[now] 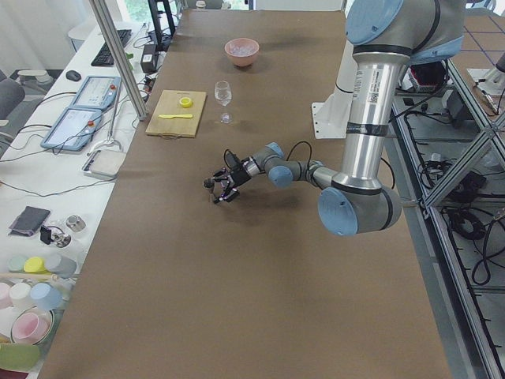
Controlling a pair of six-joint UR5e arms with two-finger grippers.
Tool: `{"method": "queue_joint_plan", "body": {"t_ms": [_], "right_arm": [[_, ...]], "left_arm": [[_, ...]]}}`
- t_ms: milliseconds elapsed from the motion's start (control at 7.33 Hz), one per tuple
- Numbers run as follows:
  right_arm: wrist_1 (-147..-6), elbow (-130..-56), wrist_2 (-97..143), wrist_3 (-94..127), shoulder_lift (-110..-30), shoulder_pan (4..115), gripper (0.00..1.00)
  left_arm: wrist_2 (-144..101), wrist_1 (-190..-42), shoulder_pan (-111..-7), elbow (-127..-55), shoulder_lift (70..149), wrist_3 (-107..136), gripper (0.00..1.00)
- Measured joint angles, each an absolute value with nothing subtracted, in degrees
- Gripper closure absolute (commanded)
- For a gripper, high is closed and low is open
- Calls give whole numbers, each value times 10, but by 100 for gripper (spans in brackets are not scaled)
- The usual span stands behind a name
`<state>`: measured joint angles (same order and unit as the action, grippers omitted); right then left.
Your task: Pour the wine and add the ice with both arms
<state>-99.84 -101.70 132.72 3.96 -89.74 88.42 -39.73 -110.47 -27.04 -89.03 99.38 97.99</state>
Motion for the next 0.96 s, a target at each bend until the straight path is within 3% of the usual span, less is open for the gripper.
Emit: {"method": "queue_joint_plan", "body": {"t_ms": [409, 955], "right_arm": [[-998, -1018, 1327, 40, -898, 884, 0], [-998, -1016, 1327, 40, -898, 884, 0]], "left_arm": [[-396, -1105, -273, -883, 996, 980, 42], [-386, -1104, -276, -881, 1008, 983, 57]]}}
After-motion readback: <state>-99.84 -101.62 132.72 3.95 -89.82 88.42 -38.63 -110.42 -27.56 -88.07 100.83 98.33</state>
